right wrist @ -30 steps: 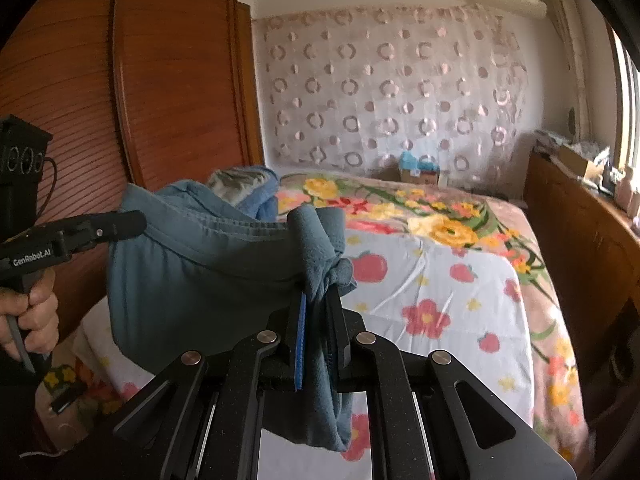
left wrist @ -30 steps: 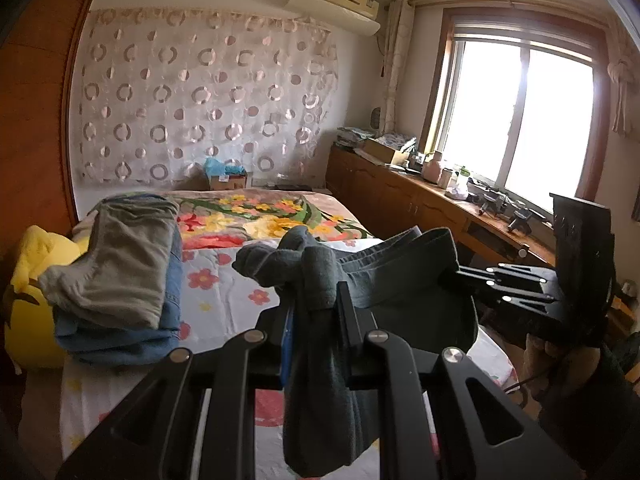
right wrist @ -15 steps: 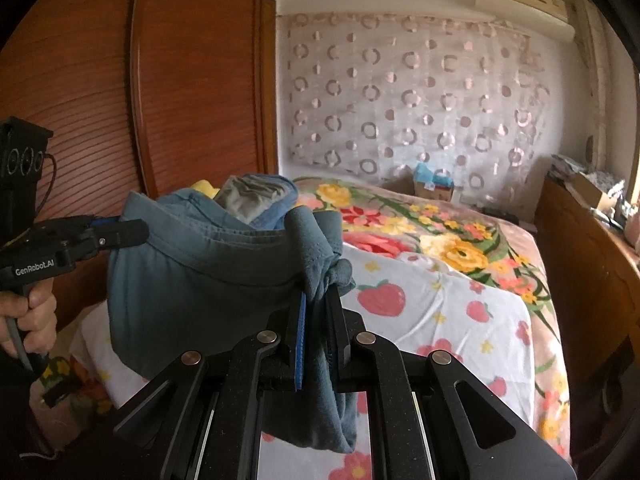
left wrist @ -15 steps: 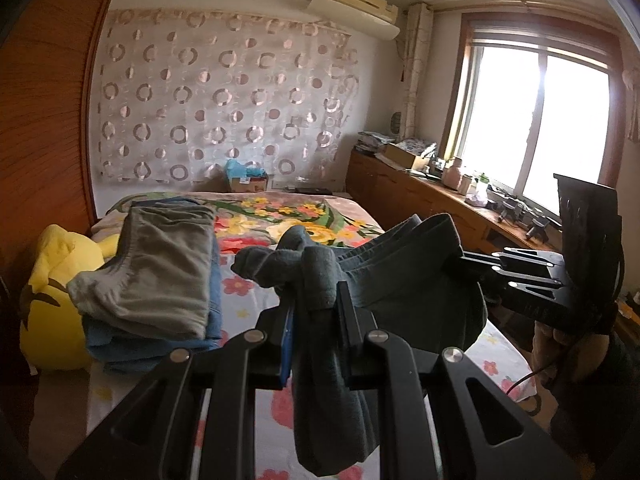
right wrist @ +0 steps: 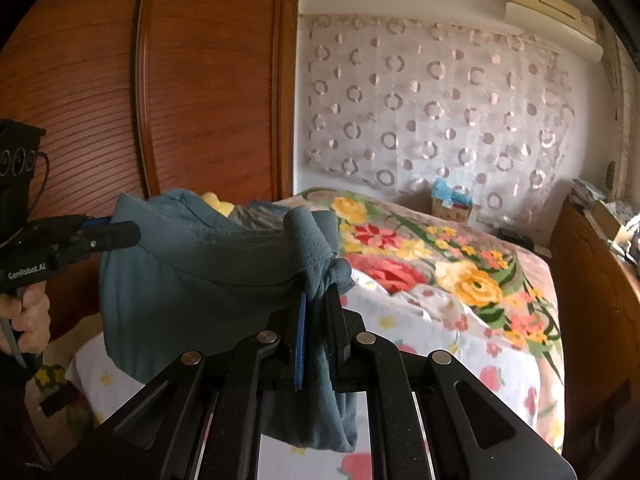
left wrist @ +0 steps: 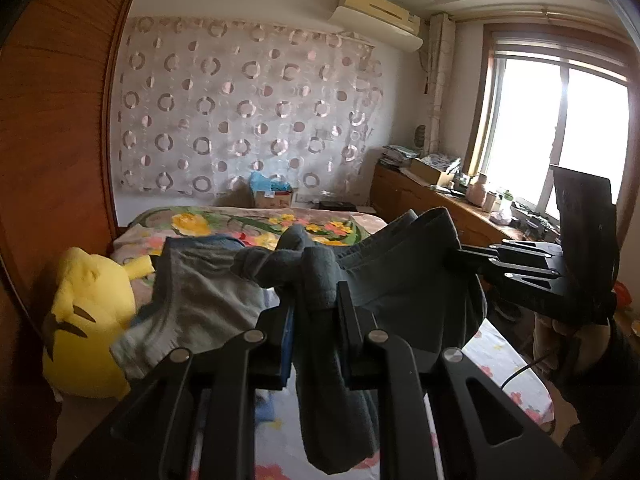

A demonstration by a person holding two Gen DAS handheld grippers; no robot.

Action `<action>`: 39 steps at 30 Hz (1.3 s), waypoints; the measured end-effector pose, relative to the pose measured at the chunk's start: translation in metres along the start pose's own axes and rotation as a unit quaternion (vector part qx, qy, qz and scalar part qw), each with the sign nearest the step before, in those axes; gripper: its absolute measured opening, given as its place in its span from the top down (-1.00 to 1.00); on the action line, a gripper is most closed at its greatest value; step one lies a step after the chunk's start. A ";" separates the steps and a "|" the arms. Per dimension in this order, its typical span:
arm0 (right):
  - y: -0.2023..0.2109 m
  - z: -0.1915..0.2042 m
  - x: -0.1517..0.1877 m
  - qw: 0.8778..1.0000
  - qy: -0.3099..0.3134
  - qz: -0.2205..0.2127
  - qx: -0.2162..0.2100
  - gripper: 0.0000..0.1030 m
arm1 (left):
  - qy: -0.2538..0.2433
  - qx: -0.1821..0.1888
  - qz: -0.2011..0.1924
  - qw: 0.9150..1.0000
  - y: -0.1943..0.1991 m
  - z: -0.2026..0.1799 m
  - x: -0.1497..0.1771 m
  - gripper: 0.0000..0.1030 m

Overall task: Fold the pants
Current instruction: 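Lift the folded shorts with both grippers toward the clothes stack, then carry the shorts with both grippers and lower them onto the jeans stack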

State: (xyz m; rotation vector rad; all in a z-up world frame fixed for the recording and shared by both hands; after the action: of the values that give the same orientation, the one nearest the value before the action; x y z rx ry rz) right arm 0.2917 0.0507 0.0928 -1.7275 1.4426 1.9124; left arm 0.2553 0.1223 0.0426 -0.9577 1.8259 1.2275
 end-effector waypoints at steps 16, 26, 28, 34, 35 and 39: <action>-0.072 -0.008 -0.050 0.999 0.022 -0.011 -0.028 0.88 | 0.019 -0.056 -0.003 0.998 -0.032 0.051 -0.019 0.71; -0.137 0.004 -0.083 0.997 0.052 -0.006 -0.057 0.89 | 0.059 -0.113 -0.005 0.992 -0.052 0.097 -0.004 0.71; -0.151 0.011 -0.089 0.996 0.061 -0.007 -0.066 0.89 | 0.064 -0.135 -0.010 0.989 -0.050 0.104 -0.002 0.71; -0.201 0.041 -0.105 0.991 0.086 -0.004 -0.099 0.89 | 0.104 -0.161 -0.027 0.981 -0.040 0.122 0.016 0.70; -0.208 0.047 -0.107 0.990 0.095 -0.005 -0.103 0.89 | 0.110 -0.172 -0.029 0.979 -0.039 0.126 0.021 0.70; -0.231 0.069 -0.109 0.986 0.119 -0.001 -0.121 0.89 | 0.117 -0.192 -0.030 0.974 -0.041 0.135 0.032 0.69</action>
State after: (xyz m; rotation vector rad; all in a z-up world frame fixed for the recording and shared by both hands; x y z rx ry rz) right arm 0.4379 0.2673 0.0546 -2.1285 1.3228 2.0077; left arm 0.2979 0.2329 -0.0402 -1.4134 1.7494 1.5150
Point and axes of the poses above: each gripper's, at about its wrist camera, not at the fingertips, and y roughly against the way its jaws point, z to its left, x to its underside, the point moved 10 cm from there along -y, roughly the way its jaws point, and after that the axes turned 7 degrees about y, right-handed, at the moved point
